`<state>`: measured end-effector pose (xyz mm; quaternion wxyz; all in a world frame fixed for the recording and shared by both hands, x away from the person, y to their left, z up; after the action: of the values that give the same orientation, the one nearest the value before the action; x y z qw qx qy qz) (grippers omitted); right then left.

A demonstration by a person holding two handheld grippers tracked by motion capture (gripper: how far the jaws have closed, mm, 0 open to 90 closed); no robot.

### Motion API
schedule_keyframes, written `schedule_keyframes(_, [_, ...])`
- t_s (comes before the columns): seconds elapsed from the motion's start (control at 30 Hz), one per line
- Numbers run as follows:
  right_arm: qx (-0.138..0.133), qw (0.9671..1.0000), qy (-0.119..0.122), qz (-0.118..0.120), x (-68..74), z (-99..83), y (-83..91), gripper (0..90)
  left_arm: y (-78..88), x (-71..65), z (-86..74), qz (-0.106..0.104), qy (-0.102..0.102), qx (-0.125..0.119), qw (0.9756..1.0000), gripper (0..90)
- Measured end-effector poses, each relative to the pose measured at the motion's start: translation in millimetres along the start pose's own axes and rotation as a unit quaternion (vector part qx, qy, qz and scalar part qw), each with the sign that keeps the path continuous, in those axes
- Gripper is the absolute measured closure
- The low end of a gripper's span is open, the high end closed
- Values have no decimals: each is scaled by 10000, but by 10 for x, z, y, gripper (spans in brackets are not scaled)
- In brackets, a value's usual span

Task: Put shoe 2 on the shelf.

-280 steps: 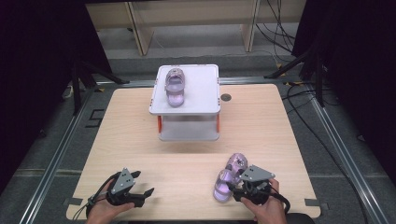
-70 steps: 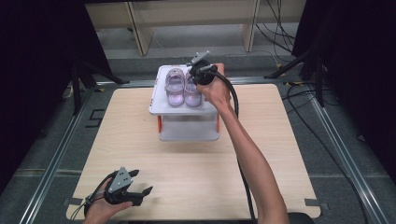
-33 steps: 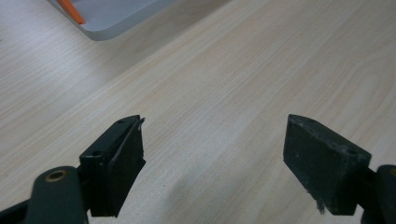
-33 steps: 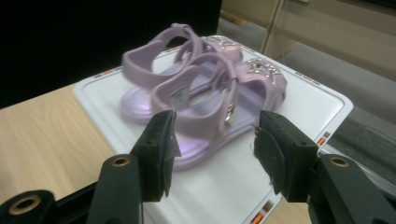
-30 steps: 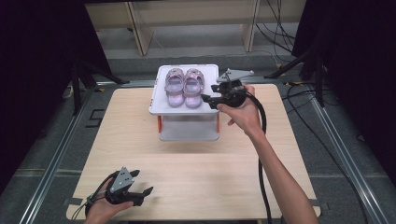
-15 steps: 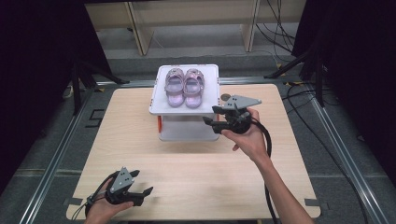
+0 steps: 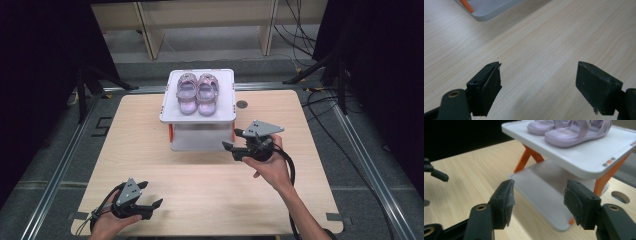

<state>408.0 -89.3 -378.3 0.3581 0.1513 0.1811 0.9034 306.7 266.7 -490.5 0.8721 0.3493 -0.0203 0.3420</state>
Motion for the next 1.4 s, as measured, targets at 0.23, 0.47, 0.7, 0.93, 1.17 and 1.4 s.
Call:
schedule_keyframes(0.23, [126,9998,-168,-2,-49,-221,12,356,17,-3,-4,35,10,-24,10000,199])
schedule_keyframes(0.47, [180,9994,-284,-54,-53,-416,60,339,36,-31,-4,41,70,-104,9999,199])
schedule_keyframes(0.7, [198,9994,-271,21,-7,-685,102,306,47,-21,11,45,4,-105,9999,199])
schedule_keyframes(0.93, [410,9975,-565,119,-28,-981,124,296,42,-15,7,47,-23,-66,10000,199])
schedule_keyframes(1.17, [547,9965,-591,241,18,-1108,187,288,43,-12,6,55,-27,-61,10000,198])
schedule_keyframes(1.4, [660,9958,-570,292,107,-1226,238,270,36,-17,5,62,-7,-71,10000,198])
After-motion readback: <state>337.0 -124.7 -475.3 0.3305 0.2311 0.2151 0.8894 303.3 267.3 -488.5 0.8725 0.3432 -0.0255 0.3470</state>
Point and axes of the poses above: each handheld gripper's, and its own axes: y roughly backward along the jaws, z roughly out of its top, x roughly to its left, the point moved 3 cm from there along -y, roughly forward along the jaws, and after that the axes turned 12 degrees about -y, right-handed, at the moved point
